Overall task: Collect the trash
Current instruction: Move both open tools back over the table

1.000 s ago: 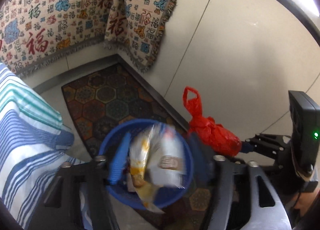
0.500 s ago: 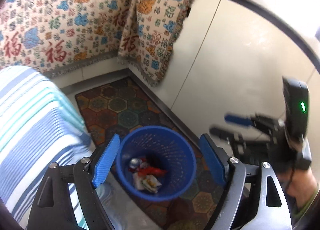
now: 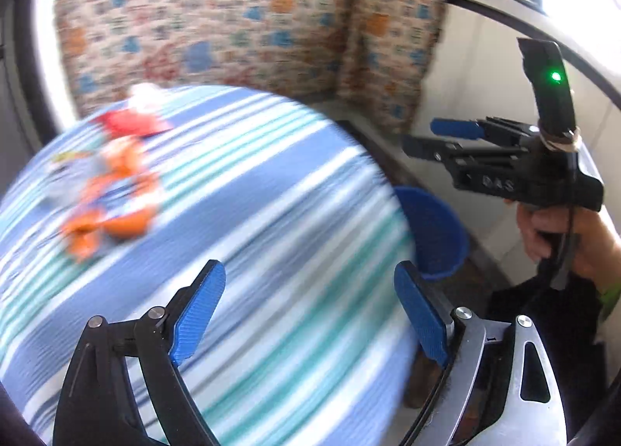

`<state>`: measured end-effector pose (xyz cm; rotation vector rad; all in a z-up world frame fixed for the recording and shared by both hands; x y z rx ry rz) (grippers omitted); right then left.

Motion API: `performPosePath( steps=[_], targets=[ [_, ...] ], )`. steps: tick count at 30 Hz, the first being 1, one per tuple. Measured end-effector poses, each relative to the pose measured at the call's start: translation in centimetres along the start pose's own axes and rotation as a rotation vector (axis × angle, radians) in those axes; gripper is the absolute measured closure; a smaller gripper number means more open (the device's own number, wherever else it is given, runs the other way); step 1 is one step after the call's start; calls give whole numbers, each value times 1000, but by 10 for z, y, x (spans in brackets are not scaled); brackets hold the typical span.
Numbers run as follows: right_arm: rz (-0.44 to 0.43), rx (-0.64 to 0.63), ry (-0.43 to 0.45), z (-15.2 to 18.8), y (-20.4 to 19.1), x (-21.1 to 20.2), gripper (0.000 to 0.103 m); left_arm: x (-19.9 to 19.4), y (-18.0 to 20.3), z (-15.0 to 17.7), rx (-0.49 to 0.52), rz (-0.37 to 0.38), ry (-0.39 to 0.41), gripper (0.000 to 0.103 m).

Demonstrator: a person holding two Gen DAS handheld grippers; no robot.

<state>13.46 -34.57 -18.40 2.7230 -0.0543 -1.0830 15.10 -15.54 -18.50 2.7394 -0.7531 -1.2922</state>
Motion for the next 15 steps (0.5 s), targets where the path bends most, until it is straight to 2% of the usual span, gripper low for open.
performPosePath(
  steps=[4, 8, 11, 15],
  targets=[
    [-87, -114, -9, -13, -65, 17, 41, -14, -61, 7, -82, -79, 15, 11],
    [-148, -188, -36, -17, -112, 32, 41, -15, -114, 4, -168, -136, 21, 11],
    [-168, -219, -47, -20, -132, 38, 41, -8, -135, 1, -195, -132, 8, 11],
    [-178, -228, -75, -22, -146, 53, 41, 7, -149, -5, -158, -149, -5, 12]
  ],
)
Point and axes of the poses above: each gripper's, at about its wrist camera, not at the fingertips, and x roughly the way its jaws point, y to its right, z to its underside, the point moved 5 cm from there along x, roughly the way its jaws point, and after that the axes turned 12 degrees about -x, right-handed, at the moved point
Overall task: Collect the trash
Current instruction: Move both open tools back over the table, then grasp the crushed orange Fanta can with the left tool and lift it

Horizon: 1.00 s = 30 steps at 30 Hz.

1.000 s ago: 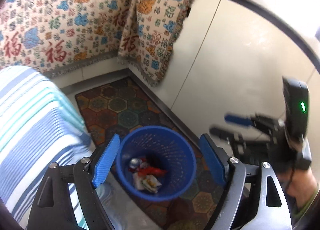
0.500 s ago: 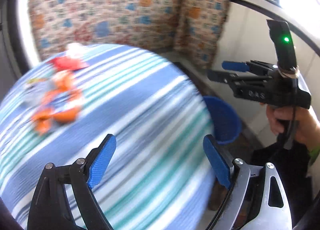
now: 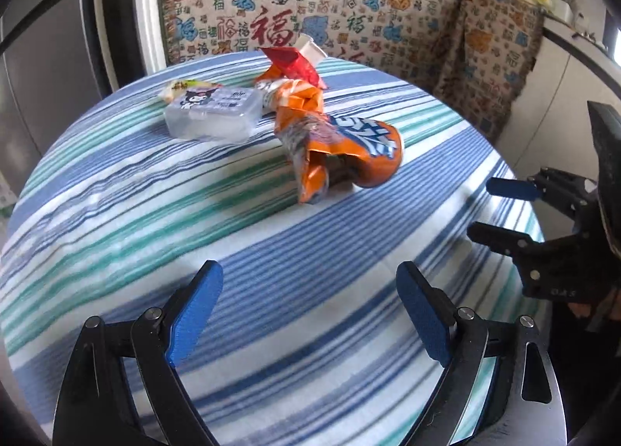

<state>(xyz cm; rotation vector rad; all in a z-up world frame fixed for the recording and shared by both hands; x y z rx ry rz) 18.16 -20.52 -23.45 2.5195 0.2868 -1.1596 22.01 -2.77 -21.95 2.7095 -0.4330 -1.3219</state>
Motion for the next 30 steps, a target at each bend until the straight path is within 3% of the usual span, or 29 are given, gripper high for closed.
performPosePath(
  steps=[7, 14, 19, 22, 23, 24, 30],
  targets=[
    [-11, 11, -3, -4, -6, 5, 41, 17, 4, -27, 78, -6, 42, 13],
    [-27, 35, 1, -4, -2, 7, 41, 32, 8, -42, 103, -26, 51, 26],
    [-22, 30, 2, -5, -3, 6, 41, 35, 9, -47, 106, -42, 64, 28],
    [-21, 29, 3, -7, -4, 7, 41, 40, 11, -48, 118, -40, 47, 55],
    [-21, 30, 3, -7, -3, 7, 41, 42, 12, -47, 124, -36, 38, 72],
    [-20, 30, 3, -7, -3, 7, 41, 42, 13, -47, 126, -32, 33, 81],
    [-22, 39, 3, -7, -2, 7, 41, 27, 4, -46, 72, -24, 66, 84]
  ],
)
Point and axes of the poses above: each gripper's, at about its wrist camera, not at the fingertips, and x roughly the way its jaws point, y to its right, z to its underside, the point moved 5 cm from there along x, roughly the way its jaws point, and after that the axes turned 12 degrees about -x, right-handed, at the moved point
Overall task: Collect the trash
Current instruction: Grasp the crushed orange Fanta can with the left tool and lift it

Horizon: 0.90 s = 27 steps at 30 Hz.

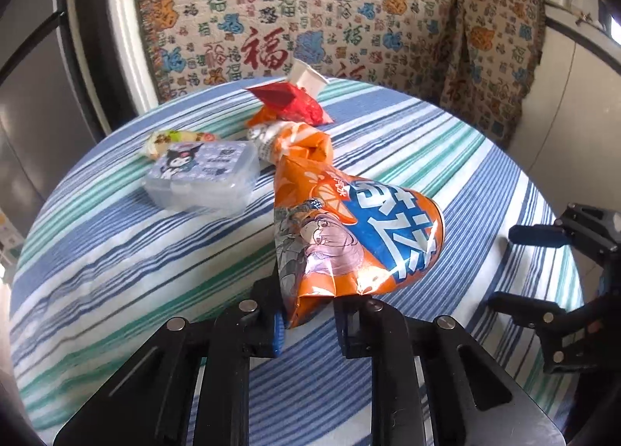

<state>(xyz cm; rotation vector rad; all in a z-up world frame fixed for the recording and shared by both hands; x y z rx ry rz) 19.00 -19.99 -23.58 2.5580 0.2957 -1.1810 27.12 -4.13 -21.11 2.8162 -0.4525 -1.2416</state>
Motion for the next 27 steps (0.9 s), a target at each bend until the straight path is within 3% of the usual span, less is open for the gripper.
performPosePath(
  steps=[8, 17, 22, 27],
  targets=[
    [-15, 9, -9, -2, 1, 1, 40, -49, -62, 15, -123, -90, 55, 84],
    [-41, 108, 6, -14, 14, 5, 41, -56, -100, 18, -222, -130, 73, 84],
    [-56, 145, 32, -45, 19, 13, 41, -47, -109, 15, -283, -126, 55, 84],
    [-65, 81, 23, -91, 11, 38, 41, -38, -114, 14, -318, -144, 42, 84]
  ],
)
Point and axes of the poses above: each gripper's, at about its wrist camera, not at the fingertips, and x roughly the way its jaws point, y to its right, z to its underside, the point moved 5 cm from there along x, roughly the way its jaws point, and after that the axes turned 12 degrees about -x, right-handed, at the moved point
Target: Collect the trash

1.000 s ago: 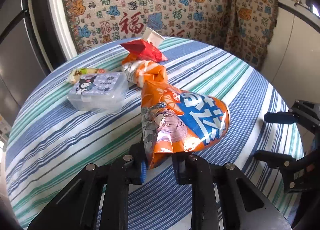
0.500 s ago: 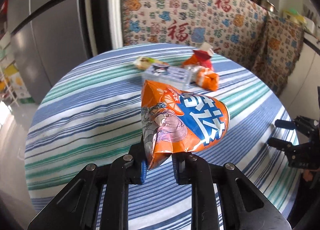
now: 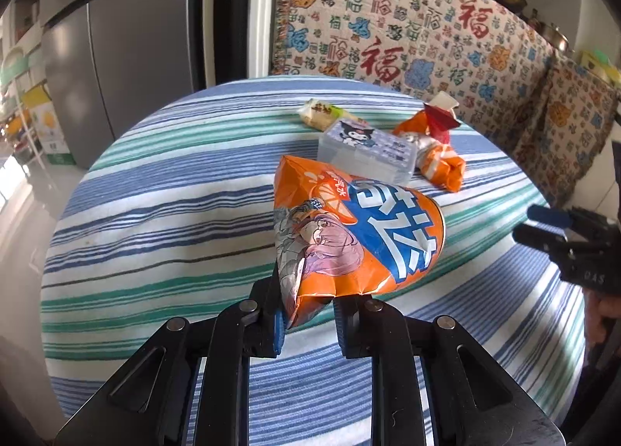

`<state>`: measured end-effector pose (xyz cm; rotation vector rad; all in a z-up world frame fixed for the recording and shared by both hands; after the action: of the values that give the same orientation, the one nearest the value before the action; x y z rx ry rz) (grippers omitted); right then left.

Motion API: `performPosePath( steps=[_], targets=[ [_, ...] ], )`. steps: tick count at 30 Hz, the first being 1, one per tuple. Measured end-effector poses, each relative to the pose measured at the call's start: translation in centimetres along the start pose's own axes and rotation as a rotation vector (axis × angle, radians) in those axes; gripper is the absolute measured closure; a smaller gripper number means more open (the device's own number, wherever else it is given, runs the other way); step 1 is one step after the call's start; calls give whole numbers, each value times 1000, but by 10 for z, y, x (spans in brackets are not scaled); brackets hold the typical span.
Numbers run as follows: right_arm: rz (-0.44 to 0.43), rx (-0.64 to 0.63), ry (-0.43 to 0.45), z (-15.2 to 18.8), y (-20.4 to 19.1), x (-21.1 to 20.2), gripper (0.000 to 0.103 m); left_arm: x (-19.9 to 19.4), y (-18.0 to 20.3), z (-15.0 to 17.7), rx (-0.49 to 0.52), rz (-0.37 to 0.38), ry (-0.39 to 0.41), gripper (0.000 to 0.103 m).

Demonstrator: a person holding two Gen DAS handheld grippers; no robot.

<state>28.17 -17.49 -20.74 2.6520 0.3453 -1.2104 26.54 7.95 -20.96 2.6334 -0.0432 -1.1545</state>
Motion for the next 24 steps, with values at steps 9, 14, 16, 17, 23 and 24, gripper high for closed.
performPosePath(
  steps=[9, 14, 16, 17, 23, 24],
  targets=[
    [-30, 24, -9, -58, -1, 65, 41, 6, 1, 1, -8, -1, -13, 84],
    [-74, 83, 8, -60, 5, 83, 62, 7, 3, 5, -6, 0, -29, 84],
    [-87, 84, 24, -55, 2, 76, 64, 9, 4, 8, -1, -7, -36, 84],
    [-88, 75, 24, -51, 0, 71, 64, 9, 3, 8, -1, -8, -38, 84],
    [-79, 3, 22, 1, -9, 6, 64, 15, 5, 13, 3, -20, -55, 83],
    [-62, 0, 22, 11, -9, -3, 63, 17, 6, 14, 2, -22, -65, 79]
  ],
)
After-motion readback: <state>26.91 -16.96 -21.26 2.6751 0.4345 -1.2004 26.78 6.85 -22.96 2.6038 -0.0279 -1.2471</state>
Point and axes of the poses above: each gripper's, at about its wrist camera, not at the fingertips, and x roughly the way its jaws point, y to its right, z to its underside, the point moved 5 cm from there along x, roughly the way its jaws point, and after that the axes turned 12 degrees about -x, right-handed, at the moved point
